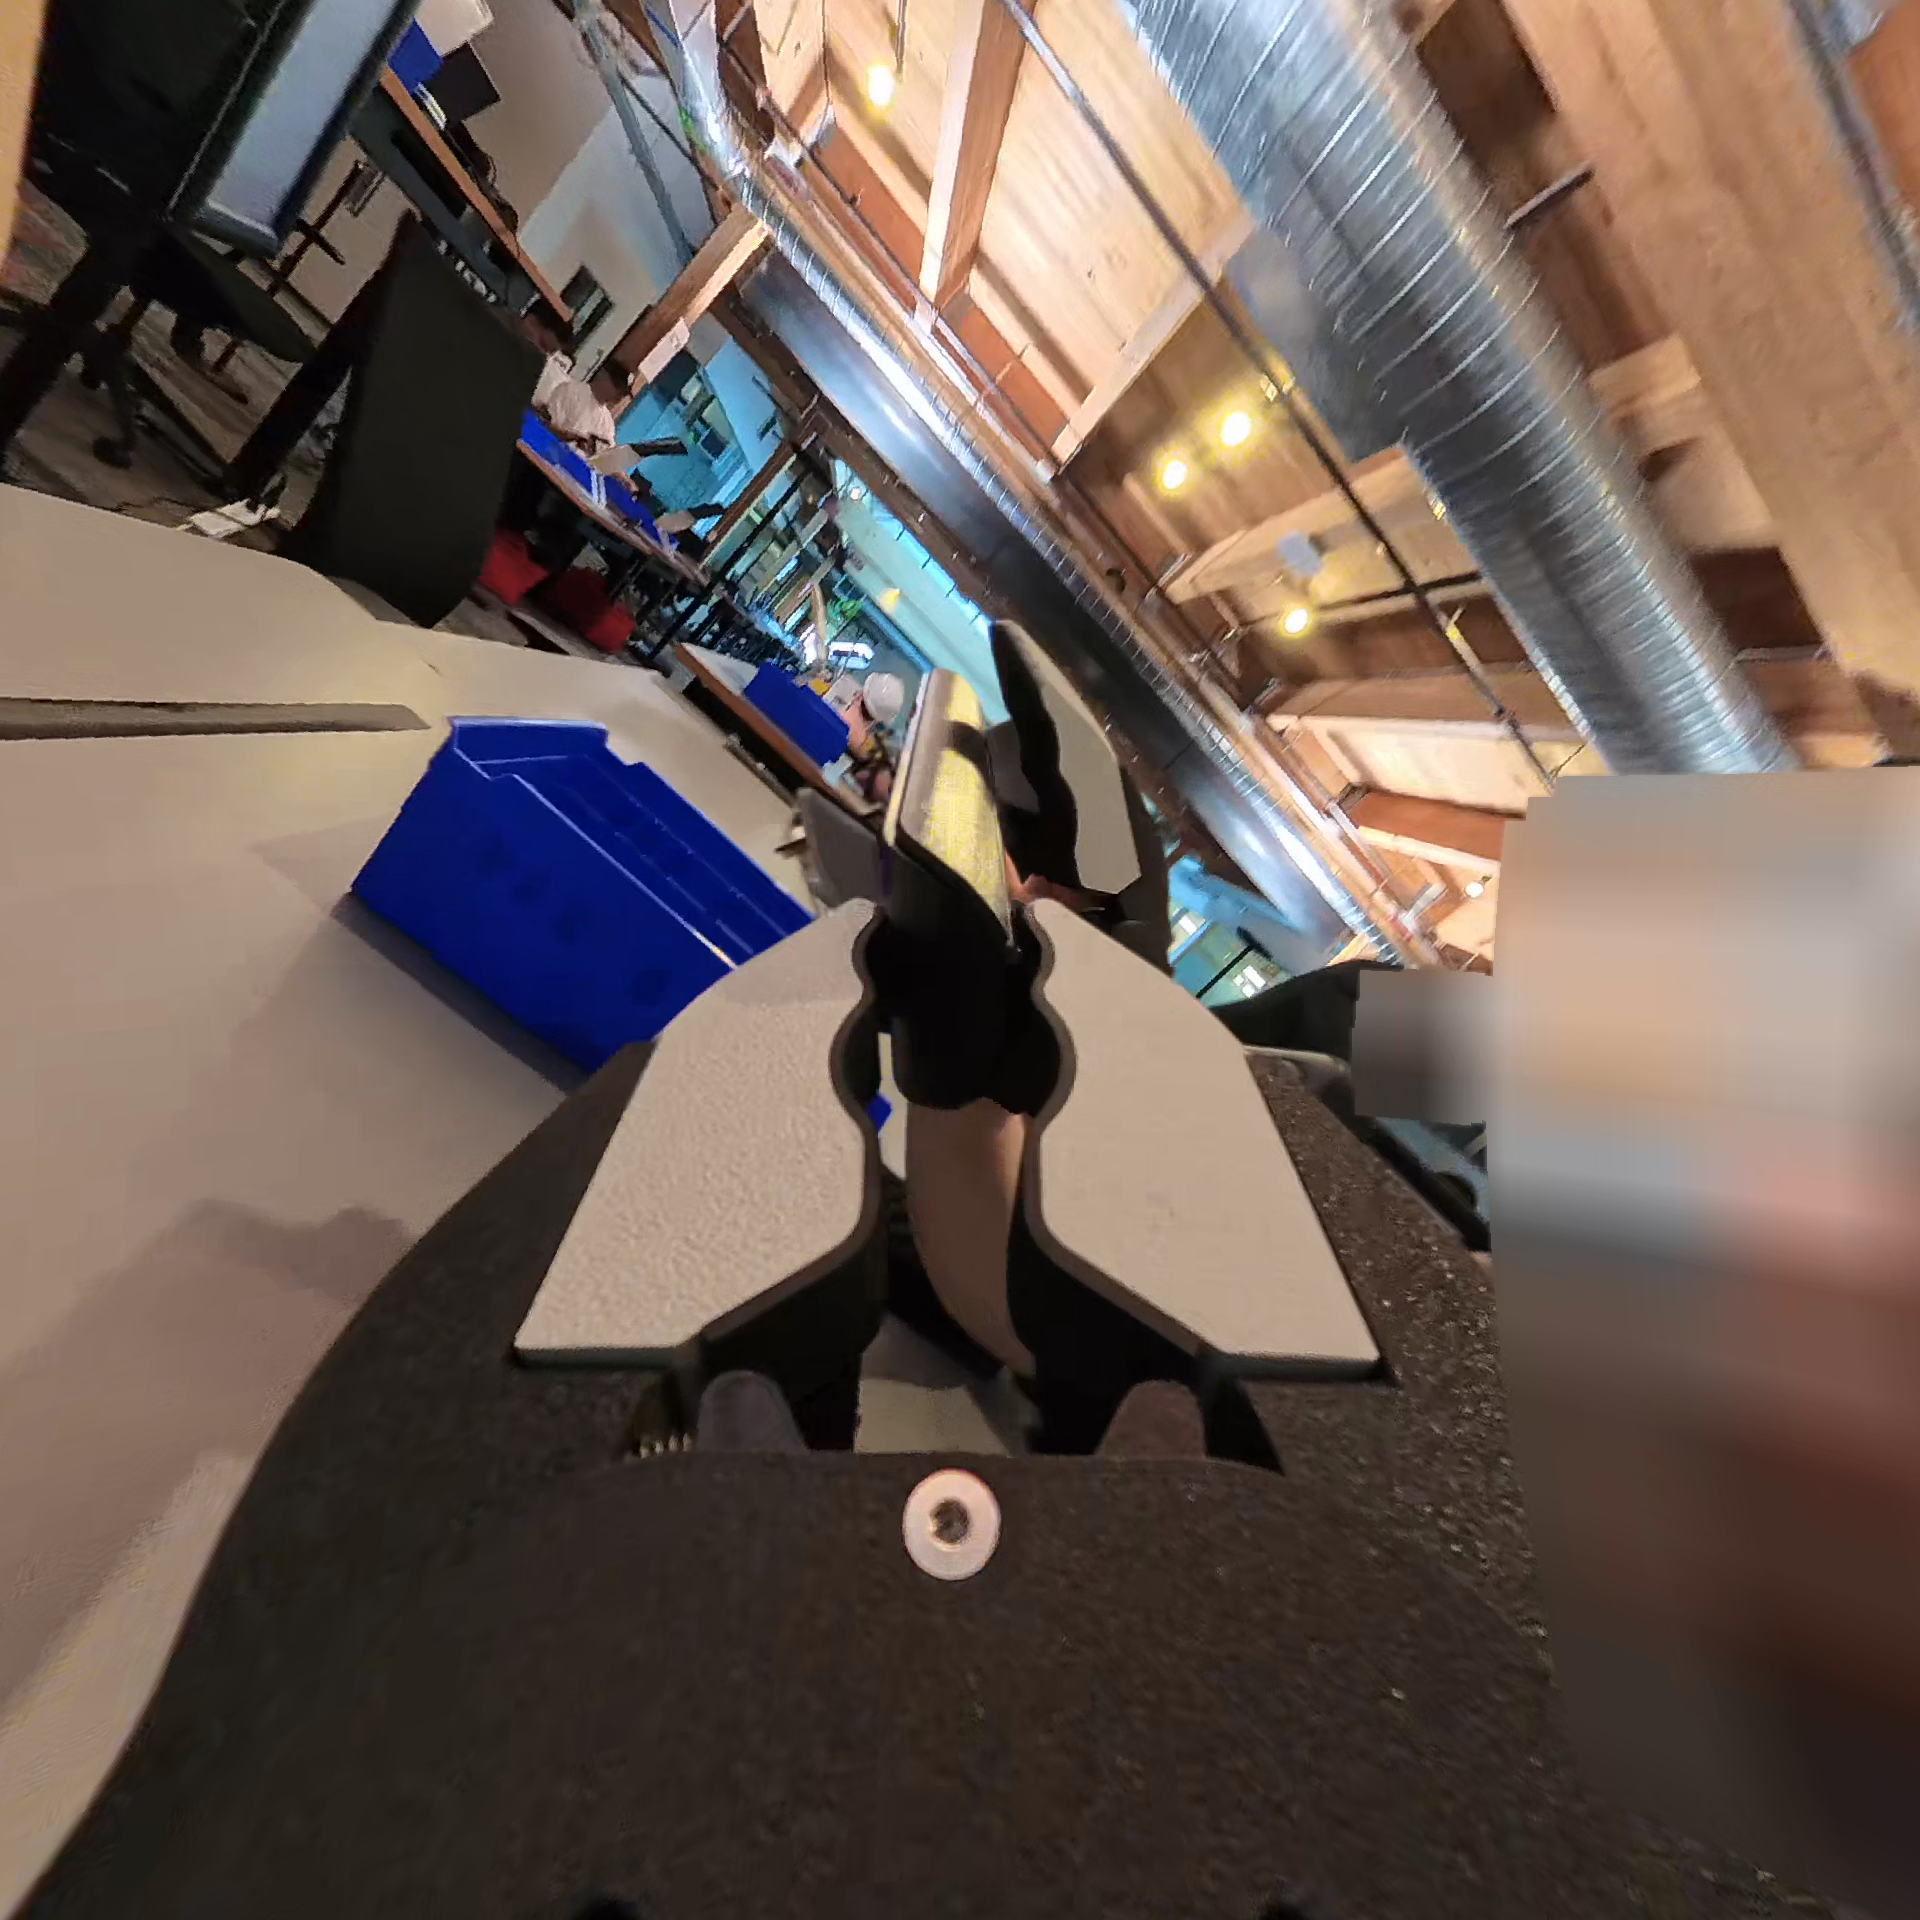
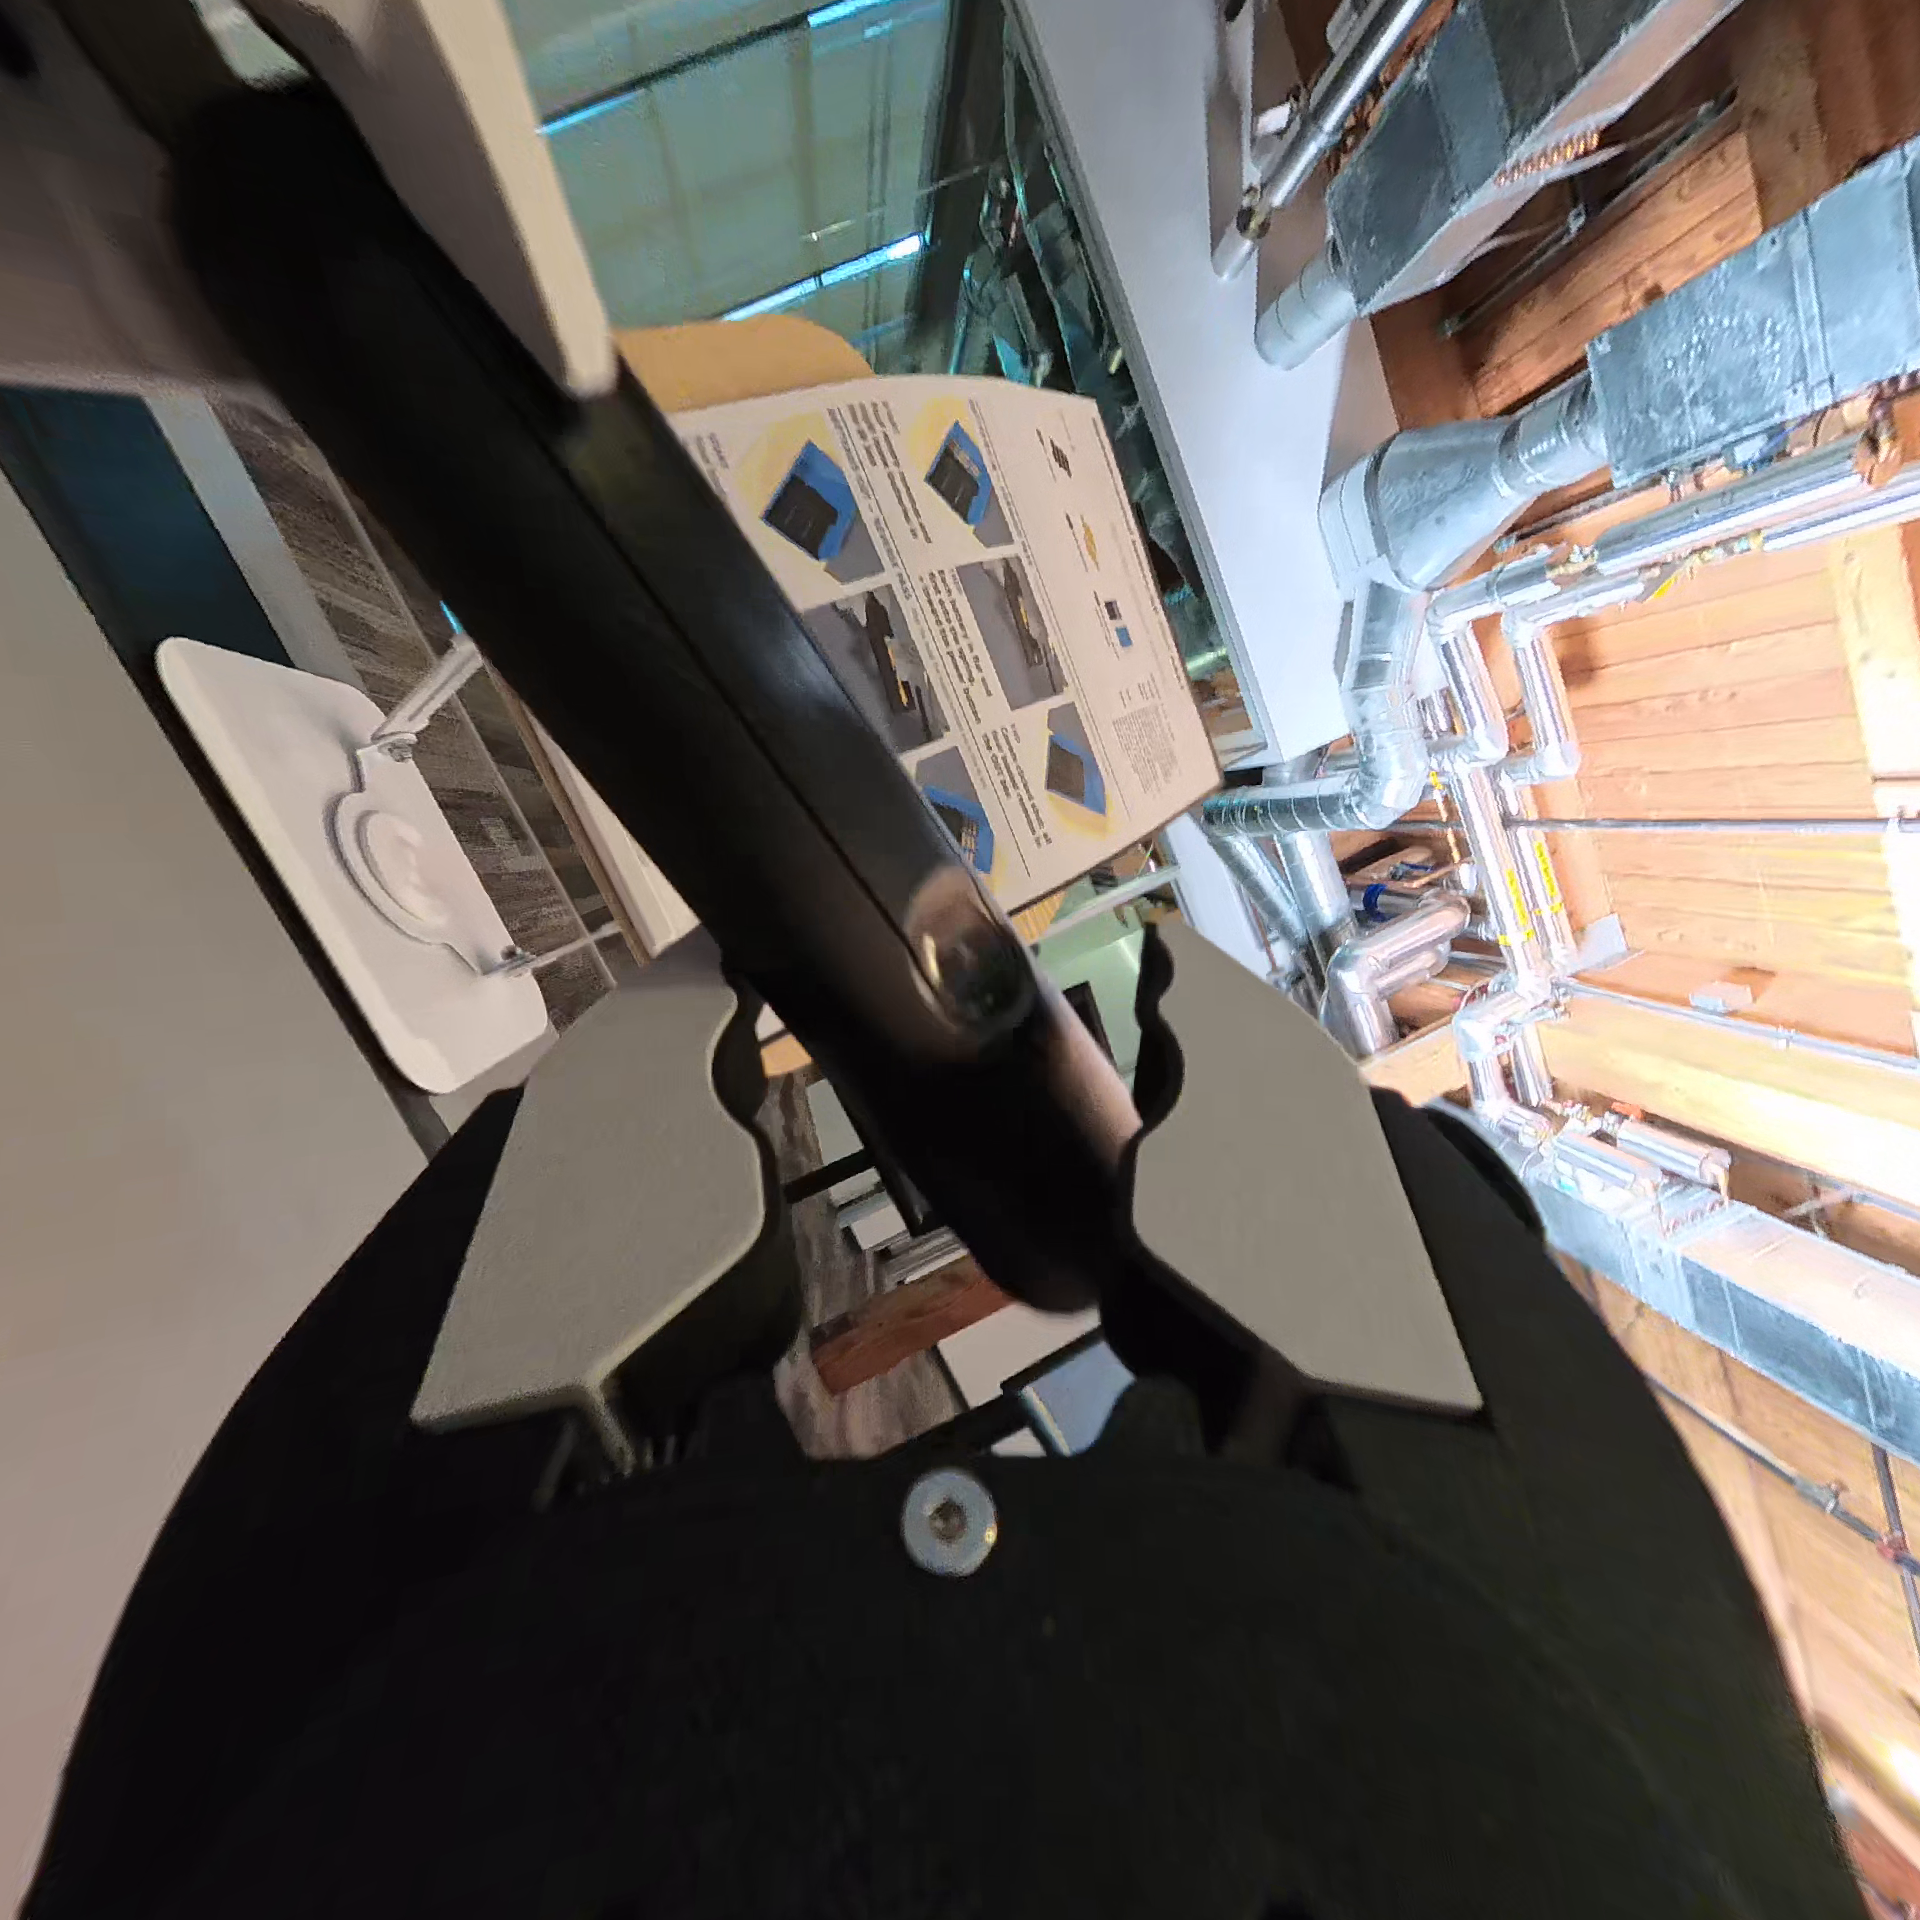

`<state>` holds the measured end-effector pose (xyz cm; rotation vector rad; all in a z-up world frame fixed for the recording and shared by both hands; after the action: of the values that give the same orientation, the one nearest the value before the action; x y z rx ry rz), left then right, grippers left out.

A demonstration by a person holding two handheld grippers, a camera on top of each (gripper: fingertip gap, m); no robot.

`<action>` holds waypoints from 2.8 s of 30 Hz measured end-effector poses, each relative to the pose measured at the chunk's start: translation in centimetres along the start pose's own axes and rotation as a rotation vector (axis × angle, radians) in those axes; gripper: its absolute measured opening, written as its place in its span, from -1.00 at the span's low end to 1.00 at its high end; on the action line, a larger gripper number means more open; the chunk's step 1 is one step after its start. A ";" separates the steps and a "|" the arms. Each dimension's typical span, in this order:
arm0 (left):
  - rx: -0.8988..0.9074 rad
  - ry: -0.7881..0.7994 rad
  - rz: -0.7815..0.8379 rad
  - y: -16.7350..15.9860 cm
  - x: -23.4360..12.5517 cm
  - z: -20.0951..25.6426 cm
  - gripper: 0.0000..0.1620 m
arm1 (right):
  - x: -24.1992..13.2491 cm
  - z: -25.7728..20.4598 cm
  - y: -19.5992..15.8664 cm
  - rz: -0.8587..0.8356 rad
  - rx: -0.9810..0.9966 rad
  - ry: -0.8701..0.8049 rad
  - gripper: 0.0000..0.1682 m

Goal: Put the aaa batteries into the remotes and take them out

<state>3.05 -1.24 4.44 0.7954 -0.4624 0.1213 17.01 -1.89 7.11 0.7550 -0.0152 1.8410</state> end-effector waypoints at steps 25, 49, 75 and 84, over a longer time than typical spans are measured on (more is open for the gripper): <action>0.142 0.024 -0.089 1.8 -0.9 2.7 -0.72 | -0.8 1.8 -0.8 -0.141 1.462 1.203 -0.39; 0.249 0.070 0.055 4.2 -2.4 4.6 -0.73 | -1.5 -3.6 2.7 -0.125 1.746 1.146 -0.53; 0.241 0.070 0.094 4.0 -2.2 4.2 -0.73 | -3.0 -4.9 3.5 -0.055 1.911 0.887 -0.72; 0.230 0.039 0.089 3.6 -1.6 4.1 -0.73 | -2.9 -3.6 3.0 0.015 1.870 0.809 -0.73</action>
<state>-0.81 -1.54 8.55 0.9967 -0.4521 0.2758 13.30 -4.28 3.73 1.0155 2.4143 1.6073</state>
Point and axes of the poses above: each gripper's, where its closed fingertips meet, x out along the fingers, y out of its top, z = x × y across the jaws, the point moved 5 cm from there along -x, back along the fingers, and after that the axes turned 15 degrees about -y, right-handed, at the moved point
